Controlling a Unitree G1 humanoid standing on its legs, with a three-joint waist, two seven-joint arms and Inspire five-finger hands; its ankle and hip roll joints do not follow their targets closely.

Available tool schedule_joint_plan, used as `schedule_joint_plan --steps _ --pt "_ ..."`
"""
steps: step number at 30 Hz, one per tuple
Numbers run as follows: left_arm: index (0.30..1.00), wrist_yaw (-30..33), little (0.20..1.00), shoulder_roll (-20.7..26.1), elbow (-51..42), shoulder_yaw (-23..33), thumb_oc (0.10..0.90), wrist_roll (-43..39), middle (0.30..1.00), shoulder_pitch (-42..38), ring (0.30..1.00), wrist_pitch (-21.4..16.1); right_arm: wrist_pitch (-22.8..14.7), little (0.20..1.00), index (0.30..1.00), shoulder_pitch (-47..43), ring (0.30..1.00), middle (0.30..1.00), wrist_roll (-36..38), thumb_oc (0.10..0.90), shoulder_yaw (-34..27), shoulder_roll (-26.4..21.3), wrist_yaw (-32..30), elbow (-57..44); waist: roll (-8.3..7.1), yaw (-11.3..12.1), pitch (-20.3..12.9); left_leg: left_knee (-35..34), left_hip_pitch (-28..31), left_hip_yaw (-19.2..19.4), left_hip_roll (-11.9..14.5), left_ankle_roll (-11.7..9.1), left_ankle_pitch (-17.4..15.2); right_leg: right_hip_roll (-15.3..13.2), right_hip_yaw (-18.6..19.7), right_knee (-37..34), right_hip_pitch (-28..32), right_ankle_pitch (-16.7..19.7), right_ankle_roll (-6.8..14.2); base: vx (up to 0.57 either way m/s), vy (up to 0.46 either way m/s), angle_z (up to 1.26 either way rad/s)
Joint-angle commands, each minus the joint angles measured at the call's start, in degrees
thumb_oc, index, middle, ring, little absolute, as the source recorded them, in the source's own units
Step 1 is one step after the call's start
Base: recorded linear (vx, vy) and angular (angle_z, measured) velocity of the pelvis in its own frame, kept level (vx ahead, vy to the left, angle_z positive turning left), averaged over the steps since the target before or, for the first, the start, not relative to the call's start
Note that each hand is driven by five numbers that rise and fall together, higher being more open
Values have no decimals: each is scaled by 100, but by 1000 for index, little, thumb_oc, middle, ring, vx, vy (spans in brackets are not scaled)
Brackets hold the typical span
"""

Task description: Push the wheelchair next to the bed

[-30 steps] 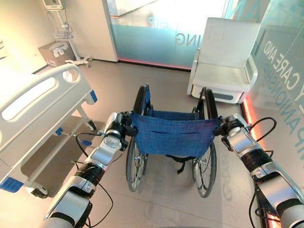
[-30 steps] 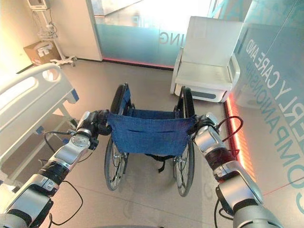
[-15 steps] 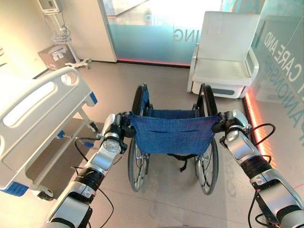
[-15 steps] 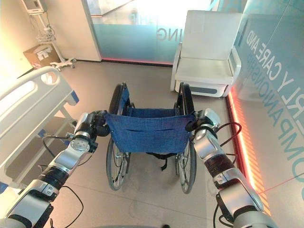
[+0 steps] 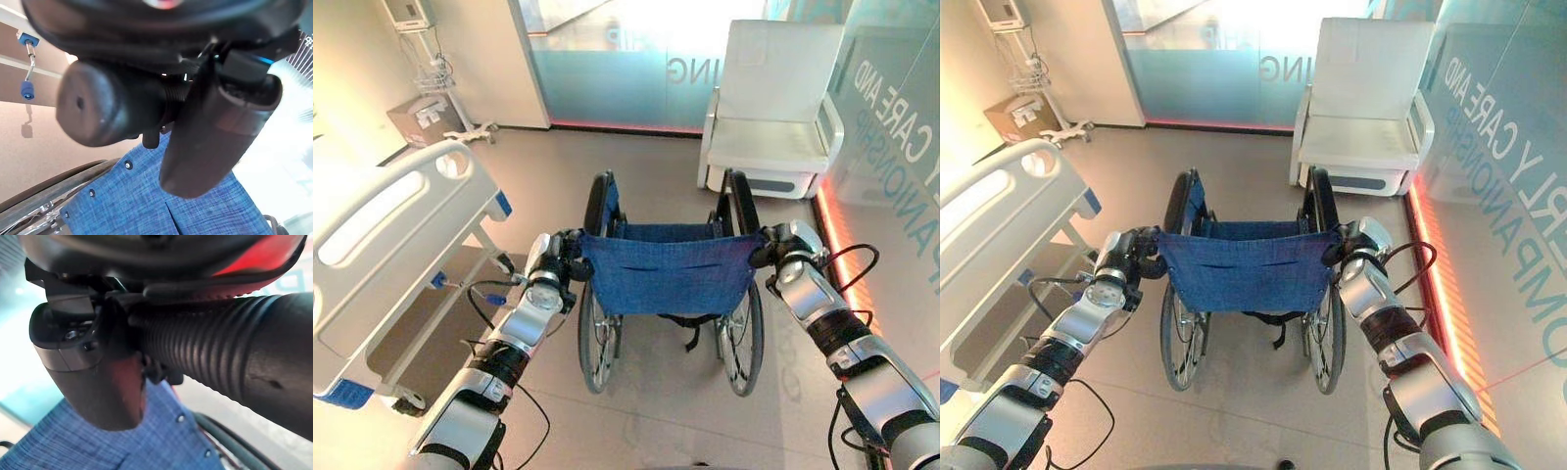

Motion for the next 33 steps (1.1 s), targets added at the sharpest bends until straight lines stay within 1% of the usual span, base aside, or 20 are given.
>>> schedule_joint_plan --steps 1,2,4,5,8,11,12,14,16,20,22,23,24,25,26,28,29,30,31,33 --pt "300 -559 300 750 312 -94 400 -47 300 198 300 -148 -505 300 300 622 300 300 247 400 257 -512 137 294 -375 -15 142 308 16 109 -709 64 -368 -445 157 718 -469 938 382 311 -193 11" --pt "300 -550 300 651 430 -116 400 -88 300 118 300 -153 -554 300 300 570 300 300 196 400 259 -464 61 369 -432 -72 227 354 195 -50 -761 -16 -527 -637 132 -92 -592 1221 398 287 -194 33" --pt "300 -562 300 559 563 -163 400 -165 300 12 300 -205 -580 300 300 520 300 300 169 400 234 -447 11 414 -438 -114 266 433 293 -198 -768 -36 -690 -742 179 -770 -579 1234 403 356 -295 36" --pt "300 -586 300 436 804 -270 400 -350 300 -128 300 -330 -621 300 300 419 300 300 91 400 187 -442 -17 568 -445 -169 231 489 340 -391 -775 -15 -847 -785 470 -1497 -534 1184 419 362 -331 33" --pt "300 -631 300 223 1048 -343 400 -595 300 -171 300 -513 -754 300 300 319 300 300 15 400 131 -482 51 813 -482 -220 115 642 370 -500 -729 -48 -1047 -761 701 -1840 -305 1107 467 288 -315 35" --pt "300 -498 300 61 1059 -297 400 -727 300 13 300 -481 -893 300 300 325 300 300 -22 400 152 -521 158 878 -565 -169 -37 932 360 -287 -550 -191 -1102 -732 477 -1408 -174 943 465 298 -419 65" --pt "300 -524 300 14 1016 -275 400 -761 300 183 300 -418 -911 300 300 349 300 300 48 400 223 -586 229 818 -615 -167 -112 1183 359 -229 -341 -300 -965 -592 346 -1184 -135 748 357 308 -442 39" --pt "300 -503 300 -4 1009 -259 400 -768 300 258 300 -398 -984 300 300 376 300 300 81 400 230 -599 243 829 -637 -159 -145 1361 319 -206 -251 -354 -806 -529 245 -1182 -89 678 277 241 -354 35" --pt "300 -551 300 -74 1105 -205 400 -684 300 352 300 -480 -1264 300 300 424 300 300 -63 400 227 -669 313 889 -708 -166 -227 1837 183 -145 -64 -437 -444 -368 160 -1226 38 514 81 220 -374 44" --pt "300 -652 300 -182 1323 -231 400 -559 300 283 300 -624 -1566 300 300 456 300 300 66 400 219 -741 139 1035 -803 -192 -315 2589 46 119 88 -567 -60 -244 -145 -1312 241 310 -167 173 -341 30" --pt "300 -660 300 -247 1400 -301 400 -498 300 213 300 -657 -1728 300 300 482 300 300 115 400 191 -769 15 1167 -830 -153 -299 2861 -260 306 88 -596 98 -126 -334 -1333 490 104 -307 223 -319 56" --pt "300 -658 300 -262 1363 -330 400 -468 300 195 300 -632 -1780 300 300 486 300 300 139 400 180 -765 -71 1208 -839 -67 -215 2850 -520 236 -69 -514 -57 -84 -292 -1344 645 56 -294 180 -213 41" --pt "300 -656 300 -261 1358 -333 400 -465 300 193 300 -630 -1788 300 300 483 300 300 145 400 179 -763 -81 1215 -851 -61 -217 2833 -558 224 -103 -501 -61 -92 -285 -1350 646 59 -289 208 -170 40" --pt "300 -631 300 -263 1329 -329 400 -422 300 202 300 -637 -1827 300 300 393 300 300 215 400 201 -750 -117 1274 -835 30 -141 2620 -744 189 -314 -420 -188 -23 -154 -1373 783 17 -234 186 -128 14" --pt "300 -620 300 -261 1316 -326 400 -405 300 203 300 -628 -1818 300 300 330 300 300 211 400 212 -720 -128 1308 -822 54 -123 2408 -837 251 -334 -402 -179 41 -76 -1419 871 -3 -210 348 -168 -6" --pt "300 -575 300 -176 1224 -336 400 -449 300 181 300 -600 -1709 300 300 178 300 300 156 400 295 -615 -161 1296 -744 222 -1 1699 -1306 266 -403 -445 94 223 181 -1659 1215 -32 -148 378 -97 -11" --pt "300 -509 300 -117 1174 -330 400 -504 300 200 300 -603 -1695 300 300 134 300 300 149 400 342 -563 -155 1272 -678 317 29 1255 -1547 119 -412 -501 350 317 337 -1784 1341 -39 -141 285 -39 -8" --pt "300 -492 300 -100 1156 -326 400 -519 300 209 300 -598 -1695 300 300 126 300 300 143 400 352 -551 -149 1267 -674 341 48 1162 -1564 88 -417 -510 403 323 381 -1817 1387 -43 -138 423 -13 -32" --pt "300 -382 300 -9 1075 -260 400 -590 300 286 300 -595 -1753 300 300 51 300 300 146 400 425 -500 -82 1261 -575 481 51 492 -1785 -160 -343 -575 769 427 603 -1875 1549 -114 -133 353 8 -41" --pt "300 -367 300 151 965 -129 400 -651 300 399 300 -599 -1923 300 300 2 300 300 152 400 444 -501 26 1312 -510 597 42 -16 -1837 -222 -245 -563 966 455 788 -1791 1757 -344 -118 509 65 -79"
